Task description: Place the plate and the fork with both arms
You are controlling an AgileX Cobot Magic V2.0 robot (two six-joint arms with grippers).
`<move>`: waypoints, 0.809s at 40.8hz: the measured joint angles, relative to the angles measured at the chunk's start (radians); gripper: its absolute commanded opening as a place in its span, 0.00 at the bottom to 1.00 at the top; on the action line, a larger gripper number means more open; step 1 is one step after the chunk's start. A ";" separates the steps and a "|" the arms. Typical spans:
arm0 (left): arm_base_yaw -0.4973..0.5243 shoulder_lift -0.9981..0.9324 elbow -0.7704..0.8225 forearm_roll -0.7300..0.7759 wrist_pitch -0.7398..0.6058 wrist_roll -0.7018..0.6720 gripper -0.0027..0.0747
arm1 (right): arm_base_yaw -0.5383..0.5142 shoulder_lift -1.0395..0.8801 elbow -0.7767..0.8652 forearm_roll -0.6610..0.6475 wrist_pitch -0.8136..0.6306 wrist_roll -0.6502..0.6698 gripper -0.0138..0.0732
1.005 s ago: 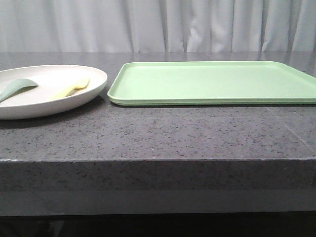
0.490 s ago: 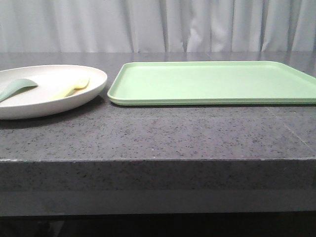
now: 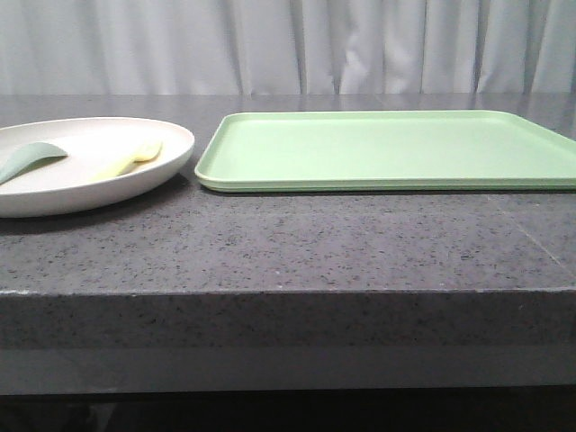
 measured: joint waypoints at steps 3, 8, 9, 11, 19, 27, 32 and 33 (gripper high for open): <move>0.000 0.000 -0.047 -0.002 0.000 0.000 0.01 | 0.000 0.000 -0.085 0.006 0.036 0.000 0.08; 0.000 0.053 -0.180 0.034 0.025 0.000 0.01 | 0.000 0.026 -0.237 0.010 0.070 0.000 0.08; 0.000 0.080 -0.213 0.047 0.032 0.000 0.01 | 0.000 0.040 -0.275 0.010 0.078 0.000 0.08; 0.000 0.138 -0.271 0.077 0.054 0.000 0.01 | 0.000 0.086 -0.341 0.015 0.098 0.000 0.09; 0.000 0.430 -0.481 0.139 0.154 0.000 0.01 | 0.000 0.332 -0.551 0.030 0.161 0.000 0.09; 0.000 0.593 -0.552 0.146 0.203 0.000 0.01 | 0.000 0.506 -0.589 0.030 0.165 0.000 0.09; 0.000 0.605 -0.552 0.146 0.205 0.000 0.13 | 0.000 0.532 -0.589 0.030 0.167 0.000 0.14; 0.000 0.605 -0.552 0.146 0.205 0.000 0.20 | 0.000 0.532 -0.589 0.030 0.167 0.000 0.18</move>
